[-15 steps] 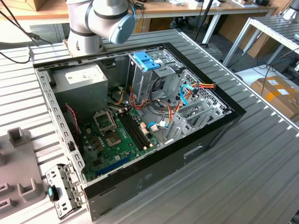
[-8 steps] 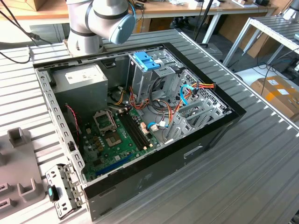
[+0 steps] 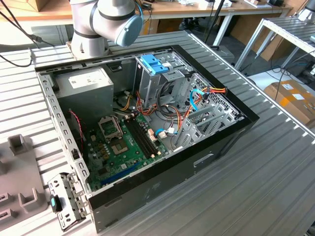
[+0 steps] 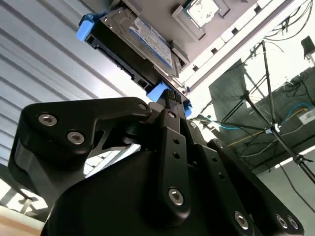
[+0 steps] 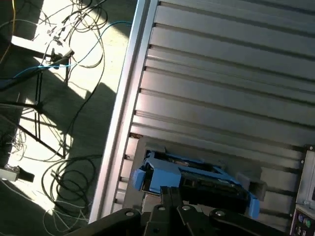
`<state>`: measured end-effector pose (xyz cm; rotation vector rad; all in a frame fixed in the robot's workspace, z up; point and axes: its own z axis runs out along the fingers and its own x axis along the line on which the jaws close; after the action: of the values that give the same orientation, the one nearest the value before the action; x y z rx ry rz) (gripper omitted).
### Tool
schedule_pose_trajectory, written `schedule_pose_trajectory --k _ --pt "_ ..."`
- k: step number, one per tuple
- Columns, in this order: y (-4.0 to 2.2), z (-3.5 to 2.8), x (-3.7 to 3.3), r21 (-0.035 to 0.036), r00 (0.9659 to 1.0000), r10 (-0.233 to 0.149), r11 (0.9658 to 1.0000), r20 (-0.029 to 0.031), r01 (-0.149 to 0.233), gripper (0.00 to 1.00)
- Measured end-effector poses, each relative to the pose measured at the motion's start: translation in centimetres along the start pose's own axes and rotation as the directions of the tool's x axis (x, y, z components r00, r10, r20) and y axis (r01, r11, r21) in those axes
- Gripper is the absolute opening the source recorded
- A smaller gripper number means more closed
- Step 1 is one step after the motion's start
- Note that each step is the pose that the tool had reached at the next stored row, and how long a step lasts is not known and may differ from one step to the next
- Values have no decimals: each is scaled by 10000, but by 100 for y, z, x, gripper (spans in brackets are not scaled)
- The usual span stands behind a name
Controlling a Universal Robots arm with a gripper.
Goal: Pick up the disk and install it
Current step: 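Pick up the disk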
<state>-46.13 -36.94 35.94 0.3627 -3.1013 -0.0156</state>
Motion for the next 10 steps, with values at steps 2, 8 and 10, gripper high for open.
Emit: schedule_pose_trajectory --k 2,8,10 --pt "0 0 0 10 9985 -540 9985 -7 540 11" --pt "0 2 0 35 9771 -2127 9771 -30 2127 11" --pt "0 4 0 44 9623 -2719 9623 -40 2719 11"
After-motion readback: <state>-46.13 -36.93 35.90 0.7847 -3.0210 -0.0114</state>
